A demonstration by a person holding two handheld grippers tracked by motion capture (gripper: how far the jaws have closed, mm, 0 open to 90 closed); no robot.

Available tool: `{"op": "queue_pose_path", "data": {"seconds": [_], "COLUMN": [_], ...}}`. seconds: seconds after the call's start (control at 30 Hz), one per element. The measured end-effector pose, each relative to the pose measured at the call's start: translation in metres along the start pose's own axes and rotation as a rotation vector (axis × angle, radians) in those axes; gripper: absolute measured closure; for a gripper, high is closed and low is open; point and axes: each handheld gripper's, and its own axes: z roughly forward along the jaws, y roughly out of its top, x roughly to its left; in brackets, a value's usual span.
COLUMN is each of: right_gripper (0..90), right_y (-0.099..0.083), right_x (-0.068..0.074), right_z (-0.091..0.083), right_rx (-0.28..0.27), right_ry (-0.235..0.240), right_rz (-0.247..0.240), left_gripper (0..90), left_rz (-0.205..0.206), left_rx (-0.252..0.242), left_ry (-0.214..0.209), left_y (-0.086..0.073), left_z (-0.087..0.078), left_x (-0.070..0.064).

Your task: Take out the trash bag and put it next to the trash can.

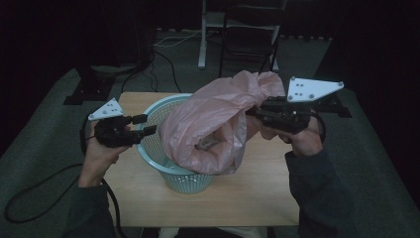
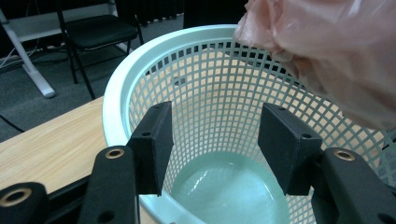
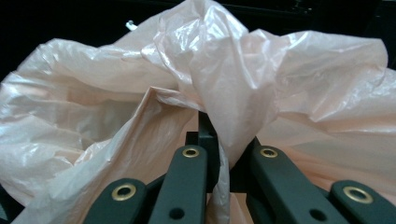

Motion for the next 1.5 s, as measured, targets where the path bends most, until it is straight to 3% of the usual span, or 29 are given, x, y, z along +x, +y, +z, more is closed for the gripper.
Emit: {"op": "queue_pose_path", "data": {"seconds": [0.83,1.5], "right_gripper": [87.6,87.6], "right_y": [-0.001,-0.010], "right_x": [-0.011,-0.015], "right_z": [-0.039,-0.065], "right_rx": [-0.013,0.007], "right_ry": [-0.115,-0.173], "right_rz": [0.025,0.034], "left_gripper": [44.8,44.6], "left_rz": [0.003,0.006], "left_rx": [-0.003,0.006], "left_ry": [-0.008,-0.010], "left_y": [0.001,0.000], "left_z": [0.001,0.003], "left_x": [0.001,0.001]}}
